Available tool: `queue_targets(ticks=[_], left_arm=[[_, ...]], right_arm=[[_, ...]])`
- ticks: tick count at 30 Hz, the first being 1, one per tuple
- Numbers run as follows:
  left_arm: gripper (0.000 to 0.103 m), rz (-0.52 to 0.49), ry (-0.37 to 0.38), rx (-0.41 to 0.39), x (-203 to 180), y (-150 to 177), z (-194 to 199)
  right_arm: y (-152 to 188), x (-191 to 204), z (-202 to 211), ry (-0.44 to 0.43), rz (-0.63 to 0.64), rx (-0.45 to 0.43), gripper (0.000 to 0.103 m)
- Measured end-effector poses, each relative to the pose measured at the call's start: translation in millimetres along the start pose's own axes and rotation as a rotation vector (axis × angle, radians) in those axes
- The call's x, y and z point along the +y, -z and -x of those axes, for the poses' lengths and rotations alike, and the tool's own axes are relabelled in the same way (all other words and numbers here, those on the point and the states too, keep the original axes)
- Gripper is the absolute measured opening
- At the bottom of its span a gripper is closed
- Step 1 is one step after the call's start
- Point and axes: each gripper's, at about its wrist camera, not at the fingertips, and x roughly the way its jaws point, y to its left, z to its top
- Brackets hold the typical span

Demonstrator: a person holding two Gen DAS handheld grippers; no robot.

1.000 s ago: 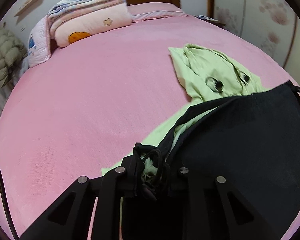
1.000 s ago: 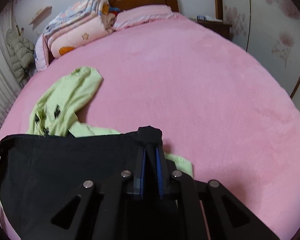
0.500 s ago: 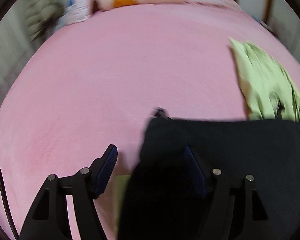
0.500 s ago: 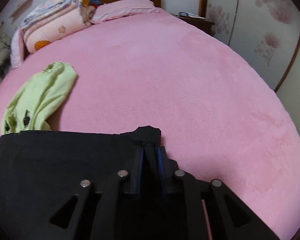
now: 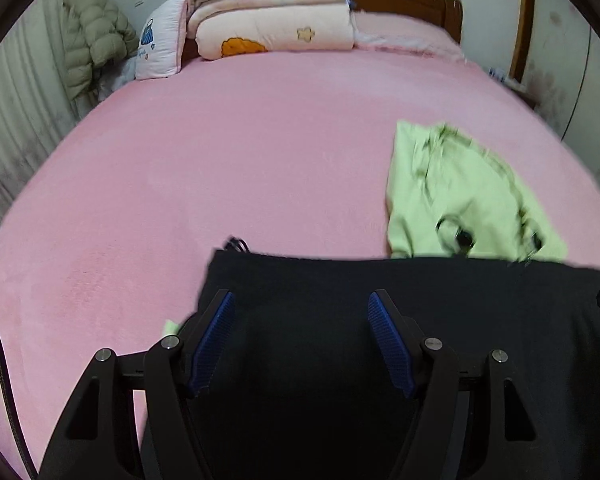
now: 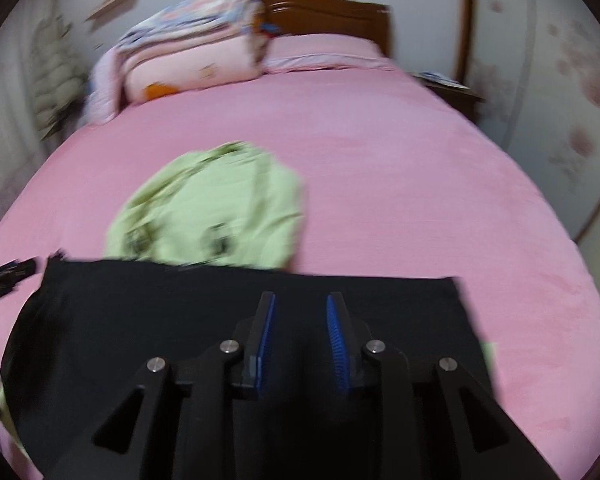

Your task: Fold large clothes

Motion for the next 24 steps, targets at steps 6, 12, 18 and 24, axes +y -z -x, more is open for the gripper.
queue_targets(ticks=[6, 12, 18, 24], left_arm=[[0.069, 0.026, -0.118, 0.111, 6.1, 14.8, -45.6], [0.069, 0.078, -0.109, 0.123, 44.0, 22.9, -44.9], [0.070, 0.028, -0.156, 0.139, 43.2, 30.1, -31.2], [0.071, -0.005, -0.163, 0.162, 45.2, 31.3, -10.5]], right_arm=[[18.9, 0.1, -52.6, 0.071, -0.026, 0.137, 0.026], [38.7, -91.1, -48.1, 0.275, -0.118, 0.125, 0.029], [59.1, -170.2, -21.3, 0.298, -0.279, 0.169, 0.030], [61.0, -177.9, 3.2, 0.244, -0.325, 0.161, 0.030]])
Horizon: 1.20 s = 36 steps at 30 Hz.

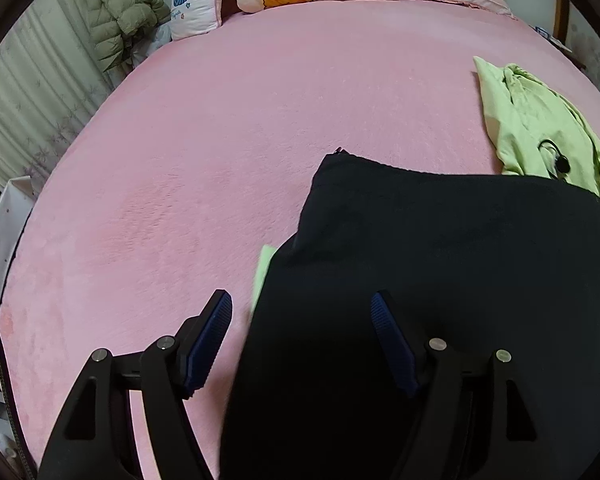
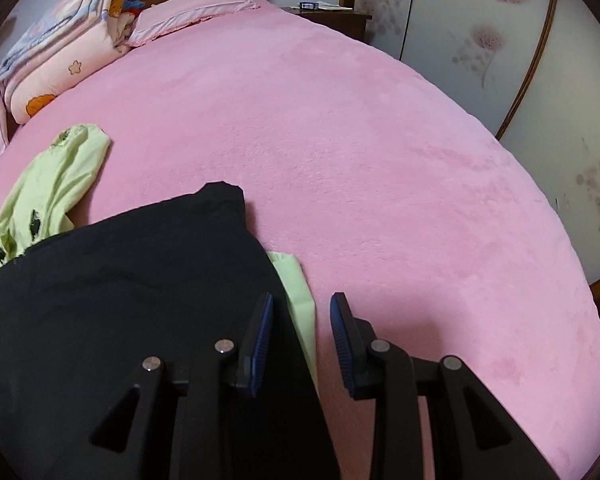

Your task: Fold large clothes

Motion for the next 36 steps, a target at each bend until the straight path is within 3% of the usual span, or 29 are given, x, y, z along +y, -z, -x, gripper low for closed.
queue_targets(ticks=[4, 7, 11, 14, 17, 21, 25, 30, 36], left_arm=[[0.071, -0.022, 0.013, -0.021, 2.0, 5.9, 29.3], [0.077, -0.019, 0.063, -0.043, 8.4, 17.8, 57.1], [0.079, -0.004, 0.149, -0.047, 9.2, 53.4, 86.1], [0.079, -0.015, 0.131, -0.023, 3.7, 88.5, 88.2], [0.079, -0.015, 0.030, 0.012, 2.9, 122.0, 80.0], [0.080, 0.056, 0.072, 0.022, 11.6, 141.9, 72.3], [0.080, 0.090, 0.088, 0.038, 12.7, 142.1, 69.3], [0.080, 0.083, 0.064, 0.045, 15.7, 138.6, 80.2], [0.080, 0.059, 0.093, 0.043, 29.7, 136.2, 106.4]], right_arm=[[5.7, 6.4, 19.9, -0.068, -0.010, -0.002, 0.030], [12.4, 15.4, 45.2, -0.131, 0.009, -0.023, 0.030], [38.6, 27.7, 83.5, -0.244, 0.064, -0.031, 0.030], [69.9, 37.4, 99.8, -0.300, 0.116, -0.015, 0.030], [103.8, 37.7, 99.1, -0.247, 0.171, -0.004, 0.030], [139.8, 20.1, 74.1, -0.092, 0.217, 0.057, 0.030], [155.4, 8.3, 66.9, -0.115, 0.219, 0.080, 0.028], [153.1, 18.3, 74.9, -0.086, 0.238, 0.087, 0.030], [149.3, 24.1, 99.9, -0.154, 0.220, 0.078, 0.030]])
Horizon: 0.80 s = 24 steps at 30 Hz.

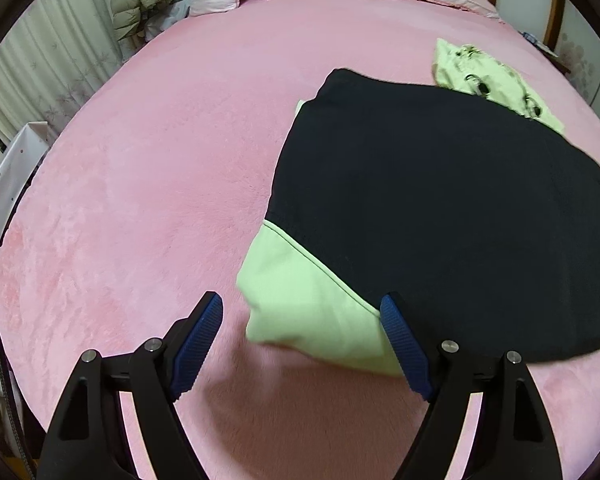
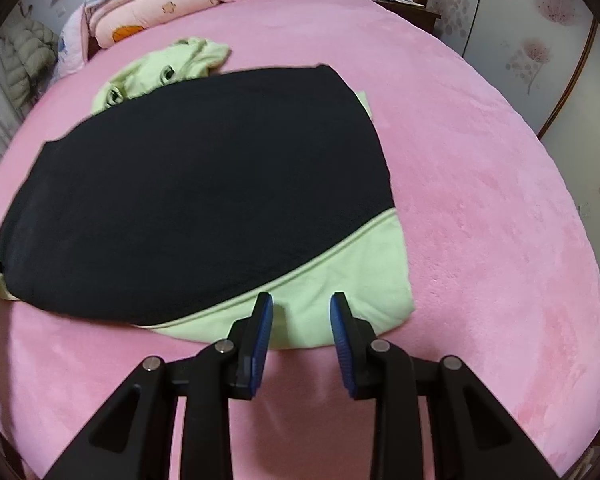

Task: Fold large clothes
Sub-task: 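Move both tools to the green hood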

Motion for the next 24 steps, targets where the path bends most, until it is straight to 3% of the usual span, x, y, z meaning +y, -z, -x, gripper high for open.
queue_targets(ticks=[7, 11, 16, 20, 24], left_arm=[[0.081, -0.065, 0.047, -0.037, -8.8, -12.2, 55.4], [0.081, -0.114, 0.072, -0.054, -19.6, -35.7, 88.9], [0.081, -0.151, 0.105, -0.100, -36.9, -91.2, 124.6], [0.089, -0.148, 0.109, -0.141, -48.8, -143.4, 142.7], [0.090, -0.191, 0.087, -0.181, -65.8, -196.2, 141.7]], right_arm=[[-12.6, 26.0, 46.5, -0.109, 0.044, -0.034, 0.030], [-38.1, 41.5, 82.0, -0.159, 0.071, -0.073, 0.033], [-89.9, 58.2, 126.2, -0.188, 0.107, -0.146, 0.037], [-140.7, 71.6, 155.1, -0.179, 0.133, -0.230, 0.046], [-196.8, 80.2, 160.6, -0.185, 0.124, -0.278, 0.058]])
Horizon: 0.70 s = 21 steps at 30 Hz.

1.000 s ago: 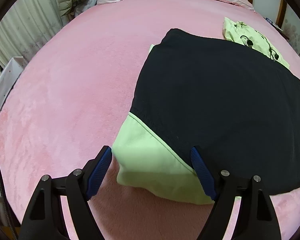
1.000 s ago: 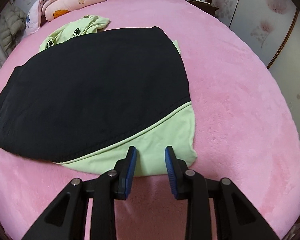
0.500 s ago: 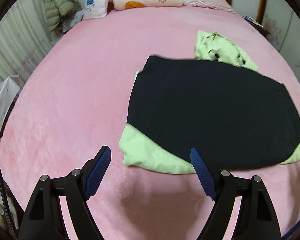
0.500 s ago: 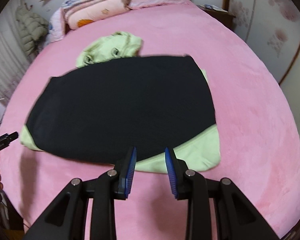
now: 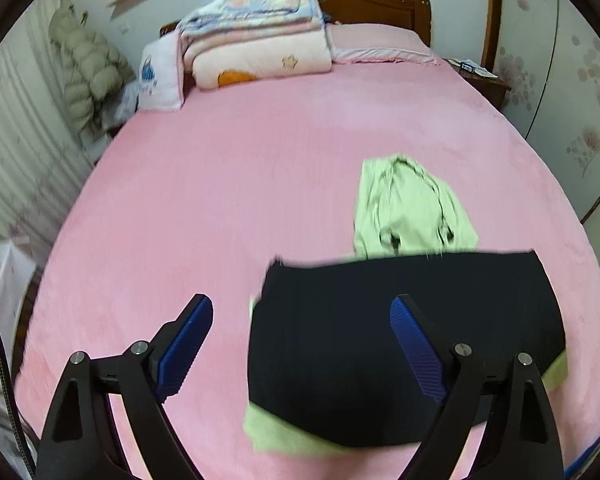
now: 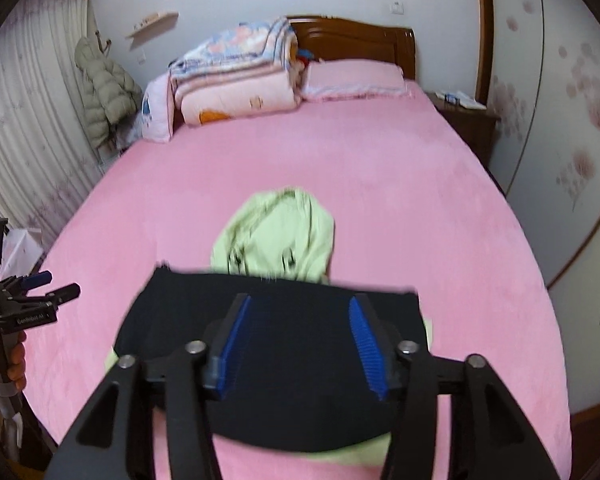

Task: Fold large clothes
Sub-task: 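Move both tools to the green hood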

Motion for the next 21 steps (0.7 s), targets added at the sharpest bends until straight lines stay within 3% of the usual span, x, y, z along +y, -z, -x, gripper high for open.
queue_targets(ticks=[5, 9, 15, 21], left_arm=[[0.090, -0.052, 0.019, 0.001, -15.3, -53.3, -48.3], [0.091, -0.050, 0.053, 0.019, -29.0, -81.6, -109.9], [0.091, -0.038, 0.088, 0.091, -51.5, -101.4, -231.5], [0.091, -0.024, 0.100, 0.144, -69.1, -103.2, -313.6]], right_arm=[[-49.0, -11.9, -48.2, 0.014, -0.043, -0.009, 0.059], [-71.9, -23.0, -113.6, 0.044, -0.056, 0.011, 0.059], [-74.2, -52.4, -236.4, -0.013, -0.185, 0.122, 0.059], [-61.8, -72.4, -332.6, -0.060, -0.308, 0.211, 0.059]])
